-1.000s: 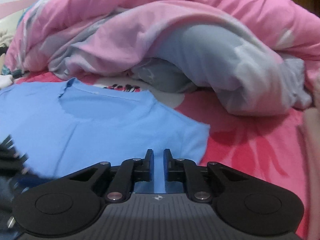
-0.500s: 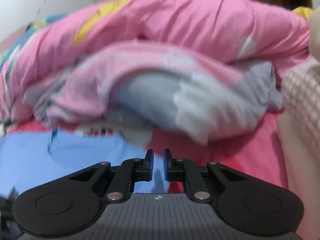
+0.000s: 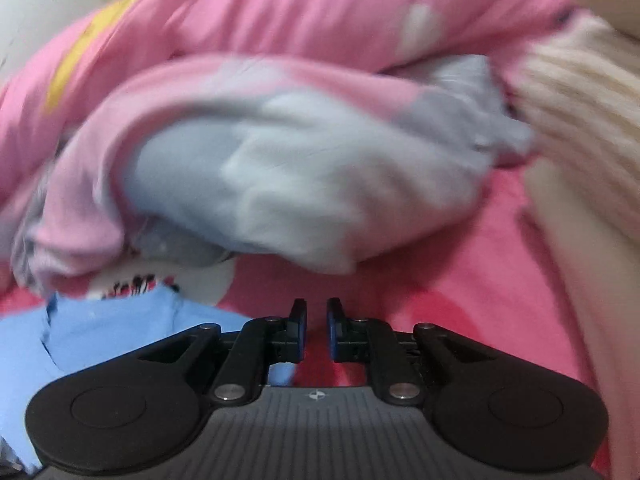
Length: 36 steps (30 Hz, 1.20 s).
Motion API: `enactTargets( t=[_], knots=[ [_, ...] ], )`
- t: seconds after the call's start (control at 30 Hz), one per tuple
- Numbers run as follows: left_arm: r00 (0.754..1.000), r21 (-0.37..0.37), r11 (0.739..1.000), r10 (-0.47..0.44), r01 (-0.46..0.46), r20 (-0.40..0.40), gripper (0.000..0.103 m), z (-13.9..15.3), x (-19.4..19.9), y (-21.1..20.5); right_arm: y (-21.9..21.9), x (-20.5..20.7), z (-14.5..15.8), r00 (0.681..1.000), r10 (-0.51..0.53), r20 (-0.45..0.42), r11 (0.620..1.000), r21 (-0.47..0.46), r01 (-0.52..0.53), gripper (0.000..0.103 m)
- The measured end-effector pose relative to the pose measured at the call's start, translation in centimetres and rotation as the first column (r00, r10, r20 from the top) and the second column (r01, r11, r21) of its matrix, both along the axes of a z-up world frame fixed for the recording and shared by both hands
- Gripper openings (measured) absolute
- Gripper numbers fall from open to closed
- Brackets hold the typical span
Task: Fold clothes
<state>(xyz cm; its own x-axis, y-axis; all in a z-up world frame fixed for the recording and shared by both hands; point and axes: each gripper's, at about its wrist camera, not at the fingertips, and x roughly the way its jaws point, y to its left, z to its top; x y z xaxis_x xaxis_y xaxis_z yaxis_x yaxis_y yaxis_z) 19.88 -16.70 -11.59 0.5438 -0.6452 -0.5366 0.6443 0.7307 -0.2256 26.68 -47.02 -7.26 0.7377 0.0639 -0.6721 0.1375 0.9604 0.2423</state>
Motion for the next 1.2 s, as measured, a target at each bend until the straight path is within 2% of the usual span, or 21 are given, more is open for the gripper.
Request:
enactTargets(
  t=[0.1,0.17,0.27,0.37,0.53,0.63,0.7,0.73,0.77,0.83,1.0,1.03,1.07,1.1,1.2],
  knots=[
    [1.000,-0.009,1.000,0.003,-0.003,-0.010,0.015,0.0,0.1,0.1,-1.1,-3.2,0.5,0.999,-0.022,-0.027,0.997,0.070,0.024,0.014],
    [1.000,-0.016,1.000,0.006,-0.007,-0.017,0.015,0.0,0.2,0.3,-1.8,-5.4,0.8,0.998,-0.035,-0.045,0.993,0.115,0.040,0.028],
    [0.999,-0.037,0.999,0.025,-0.026,-0.031,0.015,0.1,0.5,0.7,-1.0,-8.8,0.5,0.996,-0.004,-0.084,0.981,0.191,0.020,0.040],
    [0.997,-0.072,0.995,0.062,-0.065,-0.051,0.015,0.1,0.8,1.4,1.0,-12.4,0.5,0.996,0.043,-0.083,0.982,0.188,-0.027,0.042],
    [0.987,-0.118,0.983,0.130,-0.141,-0.097,0.015,-0.1,1.5,2.6,4.7,-15.8,0.9,0.992,0.114,-0.054,0.991,0.078,-0.110,0.042],
    [0.984,-0.125,0.979,0.147,-0.159,-0.103,0.015,-0.1,1.6,2.8,6.7,-16.3,0.7,0.987,0.145,-0.065,0.988,-0.044,-0.148,0.041],
    [0.985,-0.120,0.981,0.143,-0.154,-0.100,0.015,-0.1,1.6,2.7,8.0,-16.5,0.5,0.984,0.162,-0.073,0.977,-0.129,-0.171,0.031],
    [0.985,-0.114,0.982,0.140,-0.151,-0.096,0.014,-0.1,1.6,2.6,8.3,-16.6,0.5,0.986,0.151,-0.073,0.974,-0.160,-0.161,0.014],
    [0.986,-0.108,0.983,0.138,-0.147,-0.091,0.014,-0.1,1.5,2.5,8.5,-16.8,0.6,0.990,0.124,-0.069,0.974,-0.183,-0.134,0.006],
    [0.987,-0.100,0.985,0.134,-0.142,-0.086,0.014,-0.1,1.5,2.4,8.1,-17.2,0.6,0.995,0.070,-0.065,0.974,-0.209,-0.083,0.006],
    [0.987,-0.096,0.985,0.132,-0.140,-0.087,0.015,-0.2,1.4,2.4,6.9,-18.3,-0.2,0.998,0.011,-0.060,0.980,-0.196,-0.023,0.009],
    [0.987,-0.097,0.985,0.133,-0.141,-0.087,0.015,-0.2,1.4,2.4,7.0,-18.4,0.0,0.998,0.004,-0.060,0.978,-0.208,-0.016,0.015],
    [0.987,-0.097,0.985,0.133,-0.141,-0.087,0.015,-0.2,1.4,2.4,7.1,-18.6,0.3,0.998,-0.010,-0.064,0.971,-0.237,-0.006,0.026],
    [0.987,-0.101,0.985,0.134,-0.143,-0.089,0.015,-0.1,1.4,2.5,7.2,-18.9,0.6,0.998,-0.022,-0.067,0.965,-0.261,0.004,0.030],
    [0.984,-0.125,0.979,0.151,-0.162,-0.096,0.015,0.0,1.4,3.0,7.7,-20.1,2.0,0.998,-0.029,-0.058,0.961,-0.276,0.012,0.033]
  ],
)
